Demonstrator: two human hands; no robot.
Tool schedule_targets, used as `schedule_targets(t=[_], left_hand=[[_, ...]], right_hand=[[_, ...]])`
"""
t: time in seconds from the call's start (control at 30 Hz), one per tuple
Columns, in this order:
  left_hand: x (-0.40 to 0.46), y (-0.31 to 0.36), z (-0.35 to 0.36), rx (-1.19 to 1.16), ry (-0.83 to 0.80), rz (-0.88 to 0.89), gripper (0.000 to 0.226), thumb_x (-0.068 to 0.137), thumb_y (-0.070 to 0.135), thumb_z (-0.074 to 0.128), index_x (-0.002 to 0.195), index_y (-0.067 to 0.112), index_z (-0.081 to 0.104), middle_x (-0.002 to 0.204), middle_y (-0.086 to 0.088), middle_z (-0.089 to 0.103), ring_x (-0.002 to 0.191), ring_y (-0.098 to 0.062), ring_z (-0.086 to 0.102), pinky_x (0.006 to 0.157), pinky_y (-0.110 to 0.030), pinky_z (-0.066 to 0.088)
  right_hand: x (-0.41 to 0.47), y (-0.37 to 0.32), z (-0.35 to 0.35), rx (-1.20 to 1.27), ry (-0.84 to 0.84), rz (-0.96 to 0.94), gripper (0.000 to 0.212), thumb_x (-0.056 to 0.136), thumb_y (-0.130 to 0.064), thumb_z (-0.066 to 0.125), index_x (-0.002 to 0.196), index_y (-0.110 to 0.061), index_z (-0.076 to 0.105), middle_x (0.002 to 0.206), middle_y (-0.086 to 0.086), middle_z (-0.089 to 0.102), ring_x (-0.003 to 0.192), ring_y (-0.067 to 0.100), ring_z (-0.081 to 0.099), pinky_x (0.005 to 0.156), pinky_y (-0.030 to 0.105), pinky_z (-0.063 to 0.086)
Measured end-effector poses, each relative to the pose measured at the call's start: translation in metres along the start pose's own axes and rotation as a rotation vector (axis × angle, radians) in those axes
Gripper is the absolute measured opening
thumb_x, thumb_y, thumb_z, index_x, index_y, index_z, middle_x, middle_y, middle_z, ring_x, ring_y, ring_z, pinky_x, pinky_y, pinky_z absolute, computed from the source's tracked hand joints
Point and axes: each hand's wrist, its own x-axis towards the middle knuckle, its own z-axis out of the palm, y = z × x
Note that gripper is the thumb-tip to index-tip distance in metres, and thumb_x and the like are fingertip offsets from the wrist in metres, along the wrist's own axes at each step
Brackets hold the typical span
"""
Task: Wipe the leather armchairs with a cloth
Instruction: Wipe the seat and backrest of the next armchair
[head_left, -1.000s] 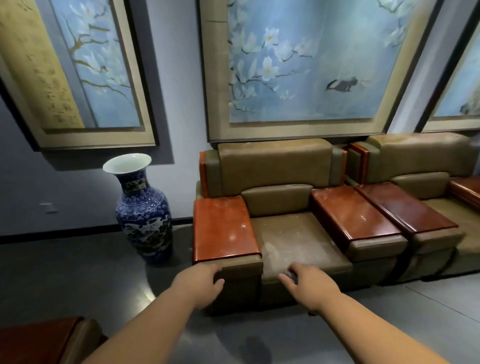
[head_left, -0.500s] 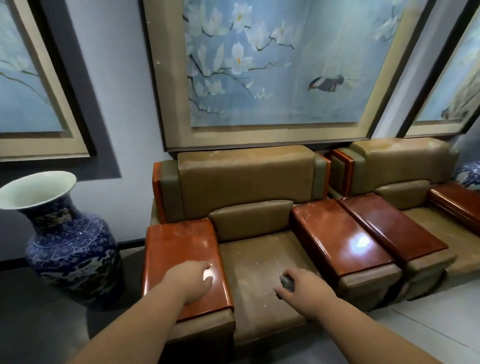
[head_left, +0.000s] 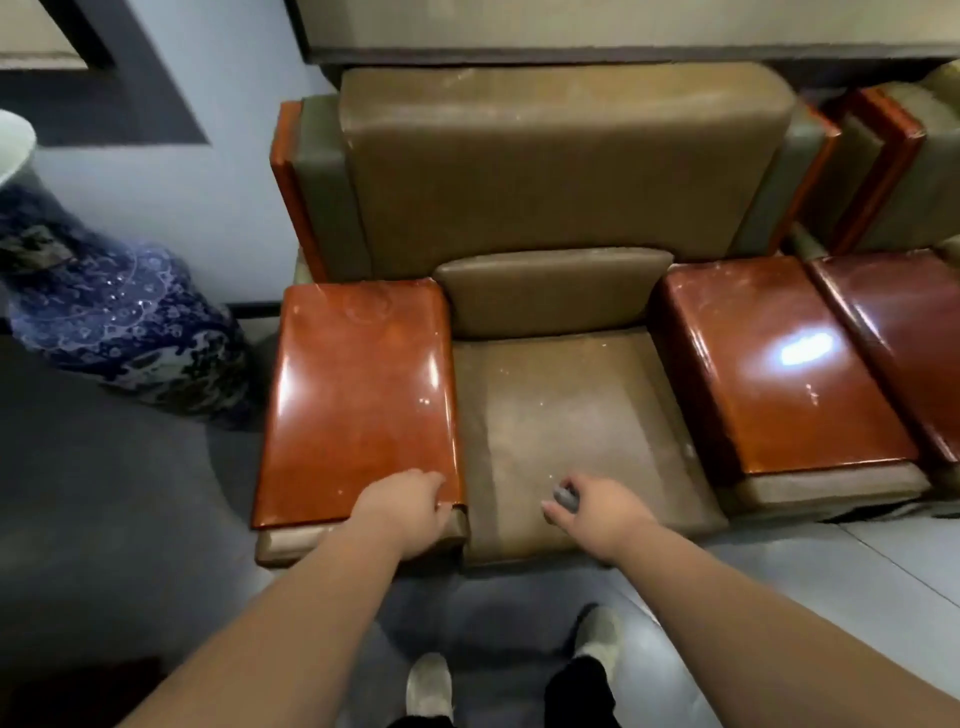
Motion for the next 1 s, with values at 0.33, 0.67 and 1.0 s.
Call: schedule_targets(t=[0.33, 0.67, 1.0], left_hand=[[0.158, -0.031, 0.1, 0.155, 0.094, -0.02, 0.072, 0.108, 0.054, 0.035, 0.169, 0.027, 0.01, 0.177, -0.002, -0.005, 0.163, -0.022, -0.005, 0.132, -0.05, 0.003], [0.233, -0.073, 0.174, 0.31, 0.324, 0.161, 0.084, 0.092, 0.071, 0.04, 0.166, 0.033, 0.026, 0.177, -0.009, -0.002, 0.163, -0.03, -0.004, 0.132, -0.053, 0.005], [0.242, -0.083, 0.185, 0.198, 0.428, 0.232, 0.081, 0.086, 0.059, 0.057, 0.159, 0.026, 0.045, 0.175, -0.015, 0.016, 0.162, -0.035, 0.012, 0.131, -0.055, 0.011]], right_hand=[[0.195, 0.035, 0.128, -0.058, -0.068, -0.165, 0.052, 0.106, -0.058, 0.038, 0.138, -0.021, 0.055, 0.137, 0.008, 0.058, 0.123, 0.031, 0.059, 0.099, 0.04, 0.048], [0.255, 0.068, 0.288, -0.233, 0.044, -0.474, 0.07, 0.104, -0.048, 0.03, 0.166, -0.019, 0.015, 0.175, 0.0, 0.004, 0.16, 0.028, -0.011, 0.126, 0.043, -0.012], [0.251, 0.083, 0.312, -0.355, 0.101, -0.786, 0.065, 0.097, -0.039, 0.054, 0.159, -0.025, 0.04, 0.169, 0.003, 0.029, 0.158, 0.034, 0.017, 0.129, 0.05, 0.012]])
